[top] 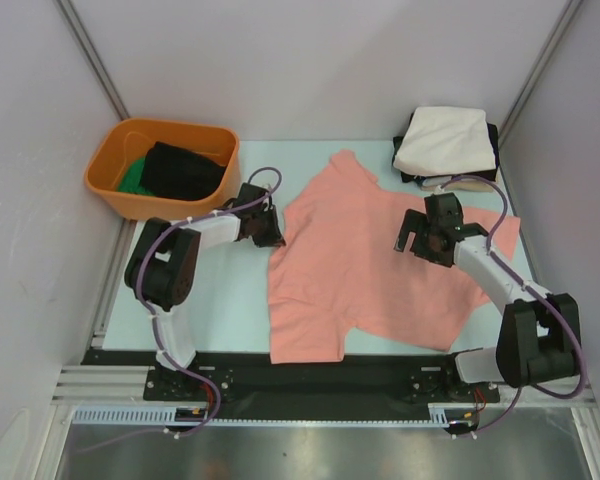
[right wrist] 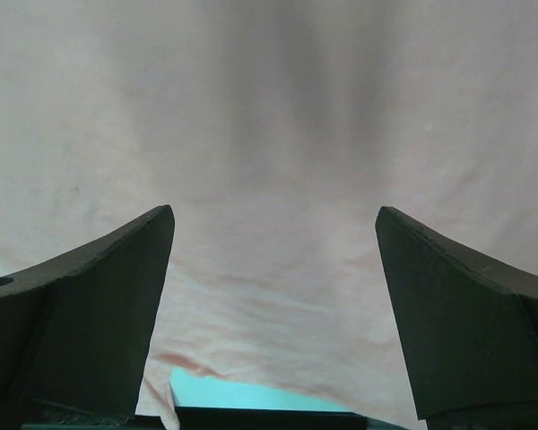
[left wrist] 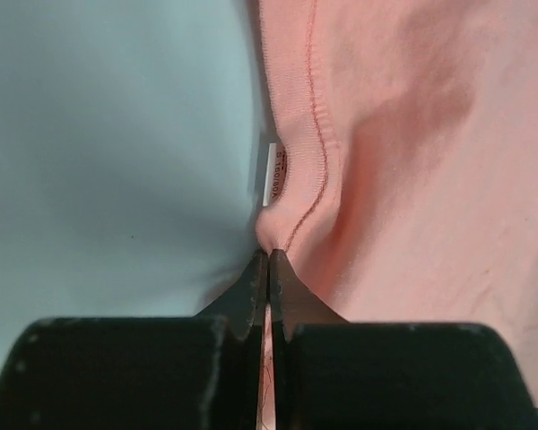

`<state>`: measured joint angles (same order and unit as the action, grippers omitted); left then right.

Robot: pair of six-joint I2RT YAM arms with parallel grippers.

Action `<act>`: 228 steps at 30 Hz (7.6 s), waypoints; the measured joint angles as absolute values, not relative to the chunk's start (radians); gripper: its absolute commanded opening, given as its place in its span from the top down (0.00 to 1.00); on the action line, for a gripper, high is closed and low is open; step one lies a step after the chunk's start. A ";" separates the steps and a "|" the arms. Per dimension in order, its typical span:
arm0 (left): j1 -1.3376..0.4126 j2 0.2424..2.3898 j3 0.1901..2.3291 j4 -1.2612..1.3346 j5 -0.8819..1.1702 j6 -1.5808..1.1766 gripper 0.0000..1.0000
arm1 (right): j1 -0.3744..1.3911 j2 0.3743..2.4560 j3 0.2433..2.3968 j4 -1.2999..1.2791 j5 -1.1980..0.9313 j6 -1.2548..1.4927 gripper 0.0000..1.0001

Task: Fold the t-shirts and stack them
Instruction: Flatten the tshirt out, then fold the tshirt

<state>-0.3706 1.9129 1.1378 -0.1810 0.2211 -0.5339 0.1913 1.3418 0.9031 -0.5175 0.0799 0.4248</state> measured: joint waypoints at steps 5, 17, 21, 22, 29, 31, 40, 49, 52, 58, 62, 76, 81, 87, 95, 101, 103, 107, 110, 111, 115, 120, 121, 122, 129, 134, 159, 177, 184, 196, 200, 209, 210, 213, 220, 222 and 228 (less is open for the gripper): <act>-0.335 1.881 1.133 -0.247 0.142 -0.532 1.00 | 0.189 1.487 0.923 -0.476 0.056 0.420 0.00; -0.197 1.656 0.986 -0.382 0.151 -0.479 0.01 | 0.220 1.821 1.221 -0.477 0.025 0.398 0.00; -0.209 1.404 0.911 -0.449 0.065 -0.499 0.01 | 0.237 1.690 1.184 -0.503 0.059 0.399 0.00; -0.221 1.352 0.906 -0.461 0.049 -0.499 0.02 | 0.238 1.644 1.166 -0.508 0.069 0.400 0.00; -0.355 1.026 0.794 -0.546 -0.004 -0.522 0.06 | 0.193 1.179 0.957 -0.582 0.195 0.480 0.00; -0.430 0.987 0.738 -0.601 -0.019 -0.560 0.08 | 0.137 1.053 0.896 -0.615 0.202 0.520 0.00; -0.834 0.895 0.520 -0.645 -0.014 -0.826 0.11 | 0.059 0.725 0.824 -0.788 0.196 0.636 0.00; -1.073 0.864 0.294 -0.465 0.032 -1.075 0.23 | 0.055 0.655 0.825 -0.869 0.196 0.675 0.00; -1.089 0.875 0.278 -0.408 0.028 -1.120 0.39 | 0.055 0.656 0.825 -0.878 0.194 0.679 0.00; -1.093 0.937 0.279 -0.351 -0.039 -1.134 0.95 | 0.055 0.653 0.825 -0.886 0.194 0.680 0.00; -1.092 1.027 0.408 -0.428 -0.093 -1.090 1.00 | 0.055 0.661 0.825 -0.886 0.194 0.680 0.00; -0.537 1.468 1.165 -0.384 -0.013 -0.756 1.00 | 0.186 0.879 0.686 -0.822 0.080 0.768 0.00; -0.436 1.868 1.550 -0.431 0.056 -0.697 1.00 | 0.215 0.935 0.690 -0.785 0.084 0.775 0.00; -0.397 2.215 1.868 -0.554 0.102 -0.645 0.62 | 0.221 0.931 0.778 -0.803 0.153 0.765 0.00; -0.396 2.206 1.849 -0.622 0.114 -0.591 0.03 | 0.298 0.927 0.789 -0.798 0.182 0.779 0.00; -0.396 1.782 1.426 -0.555 0.047 -0.591 0.00 | 0.399 0.992 0.670 -0.770 0.184 0.824 0.00; -0.396 1.649 1.322 -0.538 0.024 -0.593 0.00 | 0.403 1.029 0.657 -0.752 0.185 0.830 0.01; -0.394 1.528 1.133 -0.430 0.001 -0.599 0.00 | 0.382 1.107 0.661 -0.700 0.191 0.817 0.00; -0.391 1.579 1.090 -0.412 -0.001 -0.603 0.00 | 0.340 1.174 0.676 -0.655 0.184 0.796 0.00; -0.390 1.612 1.082 -0.403 -0.001 -0.603 0.00 | 0.324 1.200 0.684 -0.639 0.183 0.789 0.00; -0.384 1.713 1.073 -0.380 -0.006 -0.612 0.00 | 0.262 1.278 0.706 -0.580 0.176 0.758 0.00; -0.374 1.790 1.089 -0.357 -0.016 -0.629 0.91 | 0.207 1.395 0.731 -0.520 0.175 0.723 0.11; -0.370 1.799 1.095 -0.351 -0.018 -0.632 1.00 | 0.204 1.424 0.738 -0.508 0.175 0.713 0.22; -0.367 1.804 1.097 -0.348 -0.015 -0.629 0.99 | 0.204 1.444 0.754 -0.519 0.176 0.702 0.31; -0.341 1.717 1.052 -0.355 -0.023 -0.627 1.00 | 0.229 1.577 0.862 -0.501 0.178 0.634 1.00; -0.240 1.436 0.888 -0.381 -0.010 -0.627 1.00 | 0.262 1.691 0.992 -0.527 0.164 0.599 1.00; -0.161 1.058 0.818 -0.604 0.088 -0.461 0.23 | 0.445 1.343 0.907 -0.609 0.291 0.498 0.24; -0.161 1.080 0.818 -0.603 0.166 -0.356 0.28 | 0.517 1.587 0.873 -0.496 0.309 0.511 0.45; -0.161 1.079 0.817 -0.602 0.170 -0.355 0.30 | 0.517 1.618 0.895 -0.494 0.371 0.500 1.00; -0.160 1.079 0.817 -0.602 0.181 -0.353 0.34 | 0.589 1.187 0.879 -0.817 0.371 0.667 1.00; -0.160 1.079 0.817 -0.602 0.187 -0.353 0.35 | 0.590 1.055 0.888 -0.912 0.333 0.758 1.00; -0.160 1.079 0.817 -0.602 0.192 -0.352 0.36 | 0.408 0.931 0.862 -0.983 0.270 0.764 1.00; -0.160 1.079 0.817 -0.602 0.194 -0.349 0.36 | 0.373 0.932 0.862 -0.970 0.250 0.743 1.00; -0.160 1.081 0.817 -0.602 0.197 -0.347 0.37 | 0.275 0.978 0.864 -0.914 0.185 0.675 0.98; -0.160 1.102 0.814 -0.602 0.199 -0.346 0.38 | 0.220 1.282 1.066 -0.839 0.141 0.429 0.92; -0.160 1.103 0.813 -0.602 0.200 -0.346 0.39 | 0.190 1.407 1.188 -0.824 0.149 0.352 0.82; -0.159 1.121 0.813 -0.602 0.201 -0.346 0.39 | 0.028 1.790 1.525 -0.856 0.202 0.284 0.00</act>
